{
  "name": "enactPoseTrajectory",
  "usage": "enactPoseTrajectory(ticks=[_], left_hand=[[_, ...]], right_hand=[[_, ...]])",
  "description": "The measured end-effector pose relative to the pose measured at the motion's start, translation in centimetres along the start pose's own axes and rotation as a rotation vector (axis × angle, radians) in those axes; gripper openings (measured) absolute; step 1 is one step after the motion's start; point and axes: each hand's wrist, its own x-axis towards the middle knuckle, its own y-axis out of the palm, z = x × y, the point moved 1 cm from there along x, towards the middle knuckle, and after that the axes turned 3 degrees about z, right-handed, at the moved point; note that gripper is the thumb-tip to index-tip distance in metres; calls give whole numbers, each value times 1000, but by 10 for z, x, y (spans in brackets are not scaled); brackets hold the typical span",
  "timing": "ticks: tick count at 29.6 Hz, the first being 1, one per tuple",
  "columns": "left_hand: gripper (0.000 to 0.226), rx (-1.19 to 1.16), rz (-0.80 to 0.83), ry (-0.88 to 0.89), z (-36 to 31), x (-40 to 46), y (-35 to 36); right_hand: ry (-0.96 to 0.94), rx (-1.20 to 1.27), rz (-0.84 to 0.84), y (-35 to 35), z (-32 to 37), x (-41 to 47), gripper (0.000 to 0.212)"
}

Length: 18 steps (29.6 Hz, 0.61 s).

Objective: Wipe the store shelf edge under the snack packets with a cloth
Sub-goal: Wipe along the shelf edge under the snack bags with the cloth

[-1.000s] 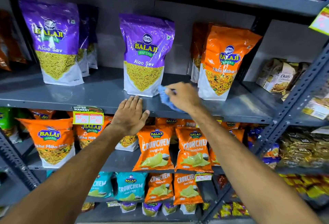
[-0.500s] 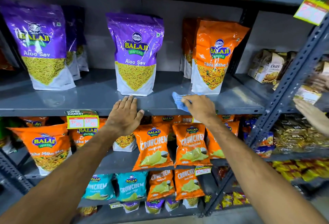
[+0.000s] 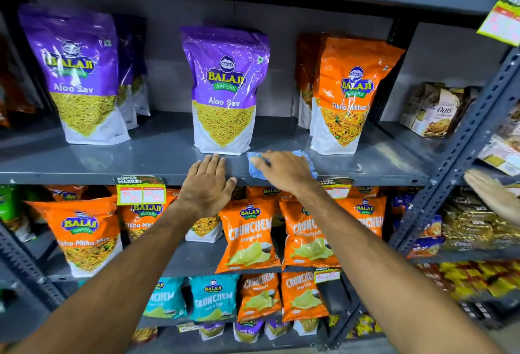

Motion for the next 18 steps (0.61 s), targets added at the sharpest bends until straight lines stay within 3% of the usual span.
enactPoseTrajectory(ticks=[4,14,18], left_hand=[[84,5,-9,6,-1,-1,0],[84,6,-47,-3,-1,-3,2],[88,-10,-101,-41,-4,-4,6]], right_hand=[[3,-38,16,11,-4,0,68],[101,44,-135,-16,-84,-10,36],[125,2,-170,-26,-127,-16,35]])
